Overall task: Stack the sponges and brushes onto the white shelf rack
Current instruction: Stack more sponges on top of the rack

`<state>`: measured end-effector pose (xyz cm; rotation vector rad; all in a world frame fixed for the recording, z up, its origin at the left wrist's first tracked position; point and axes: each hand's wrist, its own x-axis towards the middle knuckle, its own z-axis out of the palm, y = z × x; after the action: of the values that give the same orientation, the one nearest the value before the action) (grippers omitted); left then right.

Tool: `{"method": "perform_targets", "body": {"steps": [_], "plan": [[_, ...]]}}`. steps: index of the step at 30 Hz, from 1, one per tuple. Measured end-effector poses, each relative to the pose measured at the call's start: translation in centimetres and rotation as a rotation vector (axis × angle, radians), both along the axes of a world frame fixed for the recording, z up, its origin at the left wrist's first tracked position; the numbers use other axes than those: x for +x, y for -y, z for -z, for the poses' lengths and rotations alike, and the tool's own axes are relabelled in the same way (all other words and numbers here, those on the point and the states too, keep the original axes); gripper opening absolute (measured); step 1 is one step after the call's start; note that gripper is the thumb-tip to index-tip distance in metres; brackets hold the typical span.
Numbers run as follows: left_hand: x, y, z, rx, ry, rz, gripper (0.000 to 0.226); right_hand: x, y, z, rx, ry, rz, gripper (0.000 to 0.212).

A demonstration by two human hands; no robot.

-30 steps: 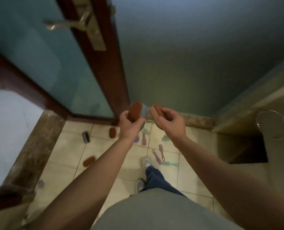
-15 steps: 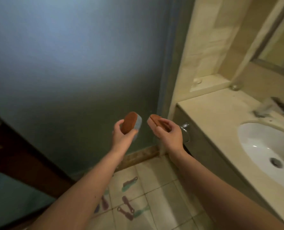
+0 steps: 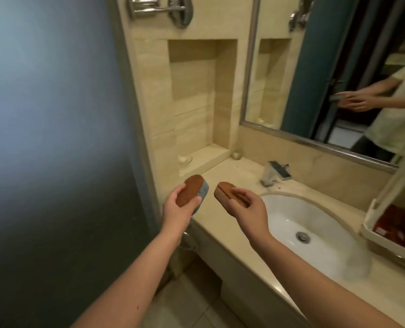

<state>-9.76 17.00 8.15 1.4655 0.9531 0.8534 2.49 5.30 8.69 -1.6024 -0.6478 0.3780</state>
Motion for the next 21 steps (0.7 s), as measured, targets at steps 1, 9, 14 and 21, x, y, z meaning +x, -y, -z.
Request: {"method": "perform_targets", "body": {"steps": [1,9,14,21], "plan": [[1.7,0.3,-0.3,0.002,0.002,0.034,0.056,1.2,0.7,-0.3,0.011,-0.006,0.031,0.04],[14.1,3.0,-1.8,0.017,0.038,0.348,0.056,9.3,6.0,-2.1,0.048,0.024,0.344,0.052],[20.2,5.2,-3.1,0.057,0.052,0.551,0.061,12.4,8.7,-3.4,0.049,0.057,0.542,0.053],[26.0,8.3,-5.0,0.148,0.068,0.841,0.069,15.1,12.7,-5.0,0.011,0.131,0.798,0.035]]}}
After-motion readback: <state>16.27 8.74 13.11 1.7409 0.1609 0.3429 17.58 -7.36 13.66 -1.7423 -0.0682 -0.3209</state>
